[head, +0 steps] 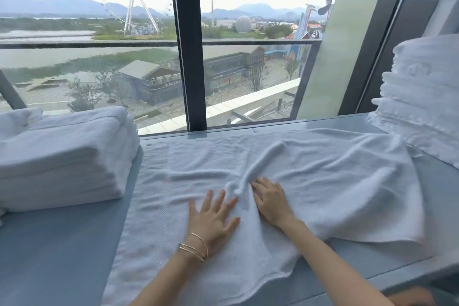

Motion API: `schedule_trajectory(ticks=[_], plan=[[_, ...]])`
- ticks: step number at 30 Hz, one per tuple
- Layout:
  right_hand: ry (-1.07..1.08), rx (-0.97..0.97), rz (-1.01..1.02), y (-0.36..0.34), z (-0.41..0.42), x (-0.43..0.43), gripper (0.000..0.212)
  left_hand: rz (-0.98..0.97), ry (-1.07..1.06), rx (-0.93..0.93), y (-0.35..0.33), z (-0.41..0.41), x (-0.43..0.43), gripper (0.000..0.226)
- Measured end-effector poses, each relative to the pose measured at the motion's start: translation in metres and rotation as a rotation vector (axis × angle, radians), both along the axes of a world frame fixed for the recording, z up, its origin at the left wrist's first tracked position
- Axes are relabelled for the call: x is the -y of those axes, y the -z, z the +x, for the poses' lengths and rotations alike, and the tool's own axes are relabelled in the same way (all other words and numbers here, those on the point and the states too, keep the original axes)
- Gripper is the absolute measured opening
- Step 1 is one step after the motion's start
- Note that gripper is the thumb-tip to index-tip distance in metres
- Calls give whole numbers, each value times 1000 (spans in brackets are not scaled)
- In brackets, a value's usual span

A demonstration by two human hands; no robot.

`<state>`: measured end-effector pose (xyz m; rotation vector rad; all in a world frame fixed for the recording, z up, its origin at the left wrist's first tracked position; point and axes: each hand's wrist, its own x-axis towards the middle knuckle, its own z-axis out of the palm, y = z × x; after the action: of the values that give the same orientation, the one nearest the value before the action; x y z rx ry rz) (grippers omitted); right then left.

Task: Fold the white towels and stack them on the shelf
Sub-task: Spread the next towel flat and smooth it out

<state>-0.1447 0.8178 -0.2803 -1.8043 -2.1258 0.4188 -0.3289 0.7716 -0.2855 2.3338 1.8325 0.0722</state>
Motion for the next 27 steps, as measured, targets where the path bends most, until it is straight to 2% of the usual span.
schedule_trajectory(ticks=[2,4,7,10,12,13,16,17,18,19,20,23,27], plan=[[-26,-159,2,-7,15,6,36,14,-18,-54,4,-11,-7,110],[29,-166,112,-11,48,19,25,26,-59,-77,2,-30,-11,119],[240,-48,318,-19,109,53,27,-3,-108,-140,0,-53,-13,96],[470,35,363,-22,162,88,24,-60,-202,-83,-9,-39,-11,67],[500,55,317,-19,181,104,17,-28,-141,-9,-19,-6,-9,57],[496,48,269,-16,183,109,13,28,-48,18,-21,16,-9,62],[464,38,211,-1,179,112,12,70,266,82,-23,88,-9,101],[457,46,216,1,177,111,16,53,335,73,-19,108,-12,95],[449,59,215,3,177,112,20,26,380,57,-16,124,-16,78],[439,80,210,3,180,112,23,-9,396,38,-12,135,-19,63],[429,95,197,3,184,113,26,-18,395,18,-9,141,-24,60],[427,127,137,-4,205,117,27,-5,362,-33,-1,140,-41,88],[440,130,-8,-21,234,120,23,0,304,-19,-4,128,-52,92]])
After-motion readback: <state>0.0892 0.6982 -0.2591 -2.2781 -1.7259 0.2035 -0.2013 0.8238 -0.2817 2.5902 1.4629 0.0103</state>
